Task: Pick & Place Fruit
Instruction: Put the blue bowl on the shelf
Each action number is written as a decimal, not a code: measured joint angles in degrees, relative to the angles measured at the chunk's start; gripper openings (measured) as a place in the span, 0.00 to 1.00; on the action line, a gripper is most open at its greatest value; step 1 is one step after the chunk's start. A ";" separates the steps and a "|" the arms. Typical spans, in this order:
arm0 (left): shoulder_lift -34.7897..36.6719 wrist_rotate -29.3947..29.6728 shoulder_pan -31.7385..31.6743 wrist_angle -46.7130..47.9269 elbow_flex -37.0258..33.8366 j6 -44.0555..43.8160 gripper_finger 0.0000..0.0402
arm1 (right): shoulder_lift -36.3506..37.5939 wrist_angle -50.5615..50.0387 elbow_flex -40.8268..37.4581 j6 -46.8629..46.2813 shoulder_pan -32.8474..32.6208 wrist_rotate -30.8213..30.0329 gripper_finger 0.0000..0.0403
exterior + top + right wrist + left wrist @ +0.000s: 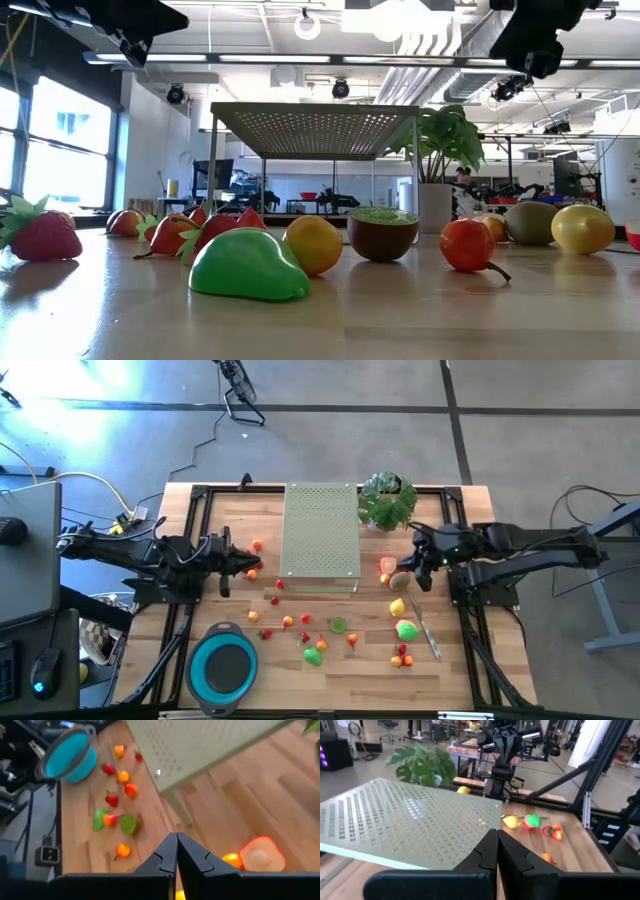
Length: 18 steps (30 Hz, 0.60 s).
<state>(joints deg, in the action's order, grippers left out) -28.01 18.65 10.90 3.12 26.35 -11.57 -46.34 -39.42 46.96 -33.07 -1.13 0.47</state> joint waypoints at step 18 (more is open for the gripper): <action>0.01 -0.23 0.00 0.02 0.00 -2.23 0.00 | -7.73 -0.12 0.00 -24.95 0.01 -4.28 0.01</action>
<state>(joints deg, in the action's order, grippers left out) -28.00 18.43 10.90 3.14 26.35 -13.80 -54.06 -39.54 46.96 -58.02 -1.13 -3.80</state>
